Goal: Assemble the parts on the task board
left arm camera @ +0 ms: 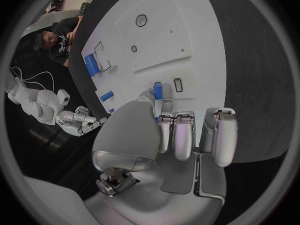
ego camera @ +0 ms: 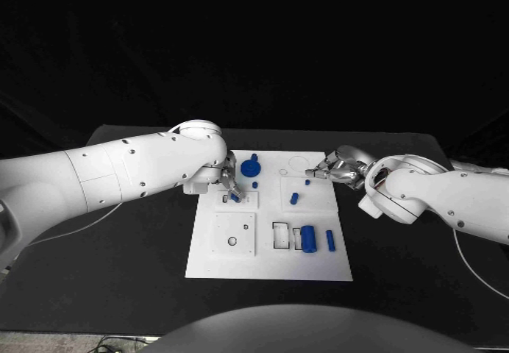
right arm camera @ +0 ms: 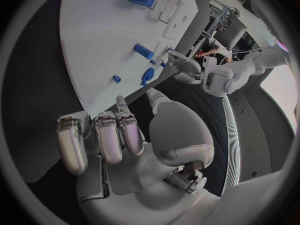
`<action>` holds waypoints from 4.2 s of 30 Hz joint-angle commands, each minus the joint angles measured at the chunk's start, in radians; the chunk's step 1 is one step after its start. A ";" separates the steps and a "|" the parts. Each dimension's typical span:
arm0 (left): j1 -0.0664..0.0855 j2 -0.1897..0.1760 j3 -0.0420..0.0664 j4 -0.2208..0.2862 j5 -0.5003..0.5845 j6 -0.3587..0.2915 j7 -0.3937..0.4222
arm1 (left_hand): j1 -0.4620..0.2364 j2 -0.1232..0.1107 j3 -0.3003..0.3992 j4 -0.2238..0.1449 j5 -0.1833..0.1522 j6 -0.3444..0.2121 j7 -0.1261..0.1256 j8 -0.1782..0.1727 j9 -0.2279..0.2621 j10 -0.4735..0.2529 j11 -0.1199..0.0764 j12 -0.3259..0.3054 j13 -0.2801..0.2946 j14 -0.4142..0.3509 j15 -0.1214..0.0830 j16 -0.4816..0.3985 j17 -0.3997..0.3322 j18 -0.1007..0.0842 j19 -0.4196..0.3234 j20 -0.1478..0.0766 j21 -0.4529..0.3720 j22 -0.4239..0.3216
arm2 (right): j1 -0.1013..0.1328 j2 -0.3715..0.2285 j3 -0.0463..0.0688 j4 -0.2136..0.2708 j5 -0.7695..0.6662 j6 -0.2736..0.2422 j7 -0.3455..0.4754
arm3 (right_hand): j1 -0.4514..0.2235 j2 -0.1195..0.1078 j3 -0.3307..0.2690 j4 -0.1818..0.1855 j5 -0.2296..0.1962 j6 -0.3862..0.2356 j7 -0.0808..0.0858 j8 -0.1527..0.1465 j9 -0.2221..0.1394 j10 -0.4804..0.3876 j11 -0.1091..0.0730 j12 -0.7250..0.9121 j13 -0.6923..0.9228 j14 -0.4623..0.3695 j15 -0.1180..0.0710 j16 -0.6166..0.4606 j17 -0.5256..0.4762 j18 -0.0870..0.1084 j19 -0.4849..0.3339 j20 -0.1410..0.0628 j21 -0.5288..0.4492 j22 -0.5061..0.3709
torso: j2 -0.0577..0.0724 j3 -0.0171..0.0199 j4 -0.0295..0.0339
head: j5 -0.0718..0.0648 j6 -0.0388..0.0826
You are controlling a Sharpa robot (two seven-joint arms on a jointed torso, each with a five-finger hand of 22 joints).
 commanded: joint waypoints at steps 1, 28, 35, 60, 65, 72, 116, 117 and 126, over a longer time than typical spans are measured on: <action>0.000 0.003 0.000 0.000 -0.007 0.012 -0.001 | -0.003 0.006 0.004 0.000 -0.004 0.025 -0.017 0.003 0.001 0.111 -0.002 -0.004 0.261 0.104 -0.001 0.003 0.263 -0.007 0.103 0.007 0.002 0.263 | -0.001 0.001 0.000 0.001 -0.010 0.010 0.003 | 0.004 0.004 -0.005 -0.002 0.007 0.000 0.004 0.003 0.001 0.104 0.007 0.004 0.263 0.104 0.007 0.004 0.263 -0.007 0.105 0.006 0.004 0.263 | 0.000 -0.0004 -0.0006 | 0.001 0.000; -0.004 0.011 0.000 -0.006 0.001 0.007 0.000 | -0.025 0.001 0.003 0.001 -0.013 0.025 -0.014 -0.004 -0.001 0.111 0.000 -0.004 0.261 0.104 0.002 0.003 0.263 -0.007 0.103 0.007 0.002 0.263 | -0.001 0.000 0.000 0.002 -0.010 0.015 0.000 | 0.005 0.004 -0.006 -0.003 0.008 -0.001 0.004 0.003 0.002 0.104 0.007 0.004 0.263 0.104 0.008 0.004 0.263 -0.007 0.105 0.008 0.004 0.263 | 0.000 0.0002 -0.0010 | 0.001 -0.004; -0.005 0.010 0.000 -0.004 0.000 0.008 -0.002 | -0.025 0.002 0.005 0.000 -0.012 0.025 -0.015 -0.004 -0.001 0.111 0.000 -0.004 0.261 0.104 0.002 0.003 0.263 -0.007 0.103 0.006 0.002 0.263 | -0.001 -0.001 0.000 0.002 -0.010 0.016 0.000 | 0.005 0.004 -0.006 -0.003 0.008 -0.001 0.004 0.003 0.002 0.104 0.007 0.004 0.263 0.104 0.008 0.004 0.263 -0.007 0.105 0.008 0.004 0.263 | 0.000 0.0000 0.0002 | 0.001 -0.005; -0.008 0.008 0.000 -0.002 -0.015 -0.006 -0.008 | -0.075 0.010 0.000 0.001 -0.107 0.031 -0.013 -0.015 -0.001 0.111 0.002 -0.004 0.261 0.104 0.006 0.003 0.263 -0.007 0.103 0.006 0.002 0.263 | -0.001 0.002 0.000 0.000 -0.010 0.016 0.001 | 0.005 0.004 -0.006 -0.003 0.008 -0.001 0.004 0.003 0.002 0.104 0.007 0.004 0.263 0.104 0.008 0.004 0.263 -0.007 0.105 0.008 0.004 0.263 | 0.000 -0.0002 -0.0004 | 0.000 -0.003; -0.009 0.010 0.000 -0.004 -0.016 -0.007 -0.008 | -0.069 0.014 0.007 -0.002 -0.110 0.031 -0.015 -0.017 -0.001 0.111 0.000 -0.004 0.261 0.104 0.006 0.003 0.263 -0.007 0.103 0.006 0.002 0.263 | -0.001 0.003 0.000 0.001 -0.010 0.016 0.000 | 0.005 0.004 -0.006 -0.003 0.008 -0.001 0.004 0.003 0.002 0.104 0.007 0.004 0.263 0.104 0.008 0.004 0.263 -0.007 0.105 0.008 0.004 0.263 | 0.001 -0.0002 -0.0002 | 0.000 -0.003; -0.010 0.011 0.000 -0.006 -0.016 -0.008 -0.008 | -0.064 0.017 0.011 -0.003 -0.111 0.031 -0.016 -0.018 -0.001 0.111 0.000 -0.004 0.261 0.104 0.006 0.003 0.263 -0.007 0.103 0.006 0.002 0.263 | -0.001 0.002 0.000 0.001 -0.010 0.015 0.000 | 0.005 0.004 -0.006 -0.003 0.008 -0.001 0.004 0.003 0.002 0.104 0.007 0.004 0.263 0.104 0.008 0.004 0.263 -0.007 0.105 0.008 0.004 0.263 | 0.000 -0.0001 -0.0006 | 0.000 -0.006; -0.013 0.014 0.000 -0.013 -0.022 -0.014 -0.006 | -0.211 -0.045 -0.069 0.002 -0.153 0.029 0.001 -0.037 0.002 0.111 0.014 -0.004 0.261 0.104 0.015 0.003 0.263 -0.007 0.103 0.002 0.002 0.263 | -0.001 0.004 0.000 -0.001 -0.010 0.016 -0.002 | 0.006 0.004 -0.007 -0.003 0.008 -0.001 0.005 0.004 0.002 0.104 0.008 0.004 0.263 0.104 0.009 0.004 0.263 -0.007 0.105 0.009 0.004 0.263 | 0.000 -0.0004 -0.0001 | -0.003 -0.006; -0.013 0.014 0.000 -0.013 -0.023 -0.015 -0.007 | -0.232 -0.053 -0.083 0.002 -0.175 0.030 0.001 -0.038 0.003 0.111 0.015 -0.004 0.261 0.104 0.016 0.003 0.263 -0.007 0.103 0.002 0.002 0.263 | -0.001 0.004 0.000 -0.001 -0.010 0.016 -0.002 | 0.006 0.004 -0.007 -0.003 0.008 -0.001 0.005 0.004 0.002 0.104 0.008 0.004 0.263 0.104 0.009 0.004 0.263 -0.007 0.105 0.009 0.004 0.263 | 0.000 -0.0004 0.0002 | -0.004 -0.006; -0.013 0.010 0.000 -0.009 -0.029 -0.031 -0.008 | -0.305 -0.069 -0.133 0.003 -0.197 0.031 0.003 -0.040 0.008 0.111 0.017 -0.004 0.261 0.104 0.018 0.003 0.263 -0.007 0.103 0.003 0.002 0.263 | -0.001 0.004 0.000 -0.001 -0.010 0.017 -0.003 | 0.006 0.004 -0.007 -0.003 0.008 -0.001 0.005 0.004 0.002 0.104 0.008 0.004 0.263 0.104 0.009 0.004 0.263 -0.007 0.105 0.009 0.004 0.263 | 0.000 -0.0004 0.0003 | -0.004 -0.005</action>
